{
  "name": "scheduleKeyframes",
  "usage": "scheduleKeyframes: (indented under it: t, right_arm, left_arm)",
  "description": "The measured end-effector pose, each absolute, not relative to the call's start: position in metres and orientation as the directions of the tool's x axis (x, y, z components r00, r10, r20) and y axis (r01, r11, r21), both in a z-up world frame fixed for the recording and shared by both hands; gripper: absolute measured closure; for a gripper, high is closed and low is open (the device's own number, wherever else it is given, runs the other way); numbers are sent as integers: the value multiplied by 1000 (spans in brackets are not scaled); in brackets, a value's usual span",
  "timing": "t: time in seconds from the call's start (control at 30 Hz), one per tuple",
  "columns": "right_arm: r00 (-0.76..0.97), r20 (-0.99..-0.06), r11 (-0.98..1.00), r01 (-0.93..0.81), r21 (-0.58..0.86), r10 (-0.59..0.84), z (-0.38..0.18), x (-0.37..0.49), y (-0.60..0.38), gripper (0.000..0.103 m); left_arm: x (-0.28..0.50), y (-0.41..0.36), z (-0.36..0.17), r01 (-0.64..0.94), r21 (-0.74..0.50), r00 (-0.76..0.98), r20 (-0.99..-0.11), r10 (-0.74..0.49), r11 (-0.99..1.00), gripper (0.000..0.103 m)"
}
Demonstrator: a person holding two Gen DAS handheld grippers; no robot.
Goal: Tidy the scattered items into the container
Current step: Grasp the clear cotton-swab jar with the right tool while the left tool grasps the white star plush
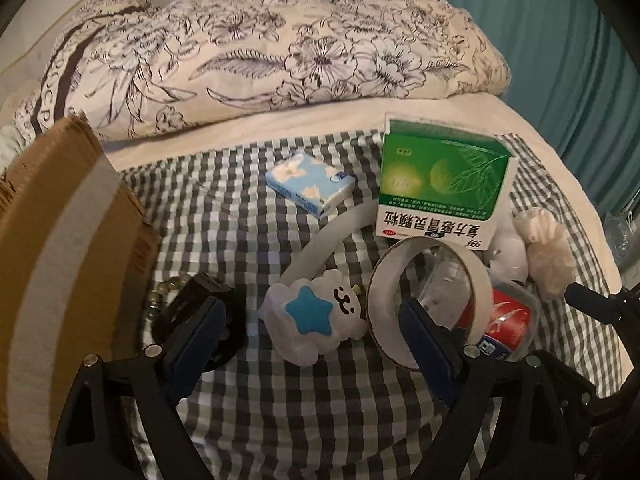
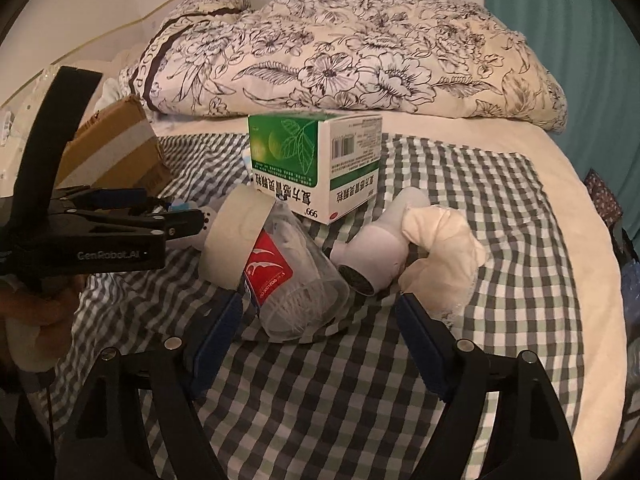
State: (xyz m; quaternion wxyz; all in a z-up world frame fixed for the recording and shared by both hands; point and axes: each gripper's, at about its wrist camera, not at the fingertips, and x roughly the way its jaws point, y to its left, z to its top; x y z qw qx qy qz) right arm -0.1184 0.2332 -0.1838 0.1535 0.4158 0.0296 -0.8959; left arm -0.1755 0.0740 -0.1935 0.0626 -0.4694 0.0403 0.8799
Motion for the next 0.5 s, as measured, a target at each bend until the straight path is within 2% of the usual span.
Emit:
scheduleKeyframes:
  t: [0.07, 0.2, 0.5]
  right_arm:
    - [-602, -757, -950, 303, 76, -253, -188, -122, 234, 24]
    - [-594, -763, -947, 311, 76, -256, -194, -128, 234, 24]
    - [-588, -767, -938, 344, 49, -256, -200, -137, 224, 24]
  left_arm:
    - [-179, 75, -199, -143, 25, -544, -837, 57, -989, 12]
    - [-187, 71, -210, -114, 35, -528, -848, 31, -993, 23]
    - [-200, 67, -237, -98, -12, -485, -873, 59, -995, 23]
